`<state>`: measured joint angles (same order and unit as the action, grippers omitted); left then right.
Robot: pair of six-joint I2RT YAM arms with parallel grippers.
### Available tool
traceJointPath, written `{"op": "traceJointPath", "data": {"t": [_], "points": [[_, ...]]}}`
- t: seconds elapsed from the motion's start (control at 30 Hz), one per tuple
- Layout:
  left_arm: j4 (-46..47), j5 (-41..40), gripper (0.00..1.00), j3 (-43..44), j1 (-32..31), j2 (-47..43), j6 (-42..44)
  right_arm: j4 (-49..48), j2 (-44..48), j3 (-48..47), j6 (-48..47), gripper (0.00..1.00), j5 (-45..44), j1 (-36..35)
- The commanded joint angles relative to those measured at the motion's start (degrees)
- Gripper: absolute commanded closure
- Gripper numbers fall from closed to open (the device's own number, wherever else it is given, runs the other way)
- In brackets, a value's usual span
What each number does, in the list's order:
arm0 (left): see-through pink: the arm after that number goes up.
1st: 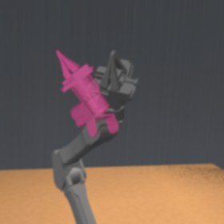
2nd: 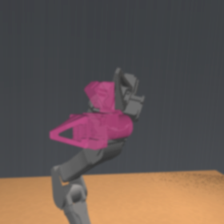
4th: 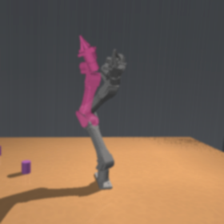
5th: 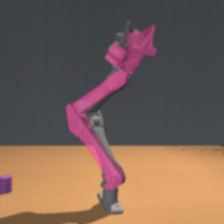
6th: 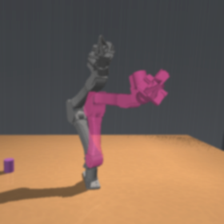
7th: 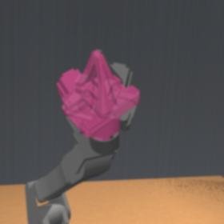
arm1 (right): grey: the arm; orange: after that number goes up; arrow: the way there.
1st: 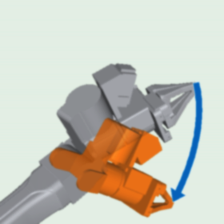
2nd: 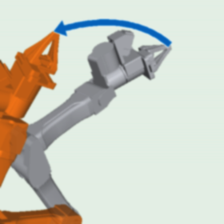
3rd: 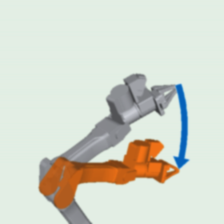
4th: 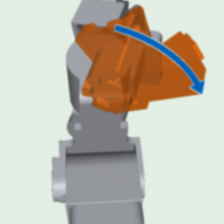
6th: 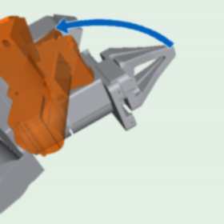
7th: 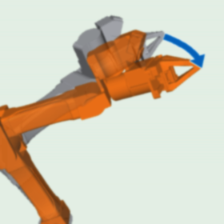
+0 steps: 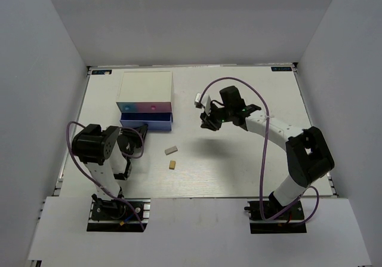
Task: Sort the stationery into containers
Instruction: Open the drawer in the storage box.
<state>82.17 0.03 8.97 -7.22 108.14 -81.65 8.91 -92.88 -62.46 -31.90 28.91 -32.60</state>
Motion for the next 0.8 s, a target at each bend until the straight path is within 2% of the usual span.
{"op": "traceJointPath", "data": {"t": [0.0, 0.1, 0.23, 0.27, 0.3, 0.43, 0.57, 0.67, 0.7, 0.77], "points": [[2.55, 1.64, 0.83, -5.53, -0.07, -1.00, 0.79, -0.03, -0.55, -2.32, -0.18, 0.66, 1.85, 0.08], [4.40, 2.16, 0.83, -8.79, -0.07, -1.61, 0.79, 0.32, -0.72, -2.76, -0.44, 0.65, 2.29, -0.01], [2.92, 2.78, 0.81, -10.11, -0.07, -4.51, 1.31, 2.94, -0.72, -3.11, -2.98, 0.53, 5.72, -0.27], [1.34, 2.78, 0.76, -10.11, -0.07, -4.51, 1.31, 3.83, -1.16, -3.20, -3.95, 0.50, 7.55, -0.27], [0.37, 2.78, 0.57, -9.51, -0.07, -5.47, 1.92, 4.36, -0.90, -3.46, -5.96, 0.43, 10.61, -0.36], [-5.08, 5.75, 0.45, -6.87, -0.07, -8.64, 2.98, 10.68, -1.42, -4.25, -16.67, 0.28, 16.00, -0.71], [-11.14, 7.61, 0.32, -6.16, -0.07, -14.43, 4.91, 12.36, -3.18, -5.48, -25.31, 0.26, 17.68, -2.81], [-23.07, 9.11, 0.28, -5.63, -0.07, -24.43, 8.25, 14.11, -7.03, -8.72, -27.94, 0.30, 17.15, -4.83], [-33.03, 9.11, 0.27, -4.33, -0.07, -27.68, 9.65, 14.56, -8.88, -10.48, -28.39, 0.32, 16.97, -5.80], [-45.19, 8.41, 0.27, -2.48, -0.60, -38.19, 15.27, 15.26, -12.12, -12.50, -29.44, 0.40, 16.54, -6.77]]}}
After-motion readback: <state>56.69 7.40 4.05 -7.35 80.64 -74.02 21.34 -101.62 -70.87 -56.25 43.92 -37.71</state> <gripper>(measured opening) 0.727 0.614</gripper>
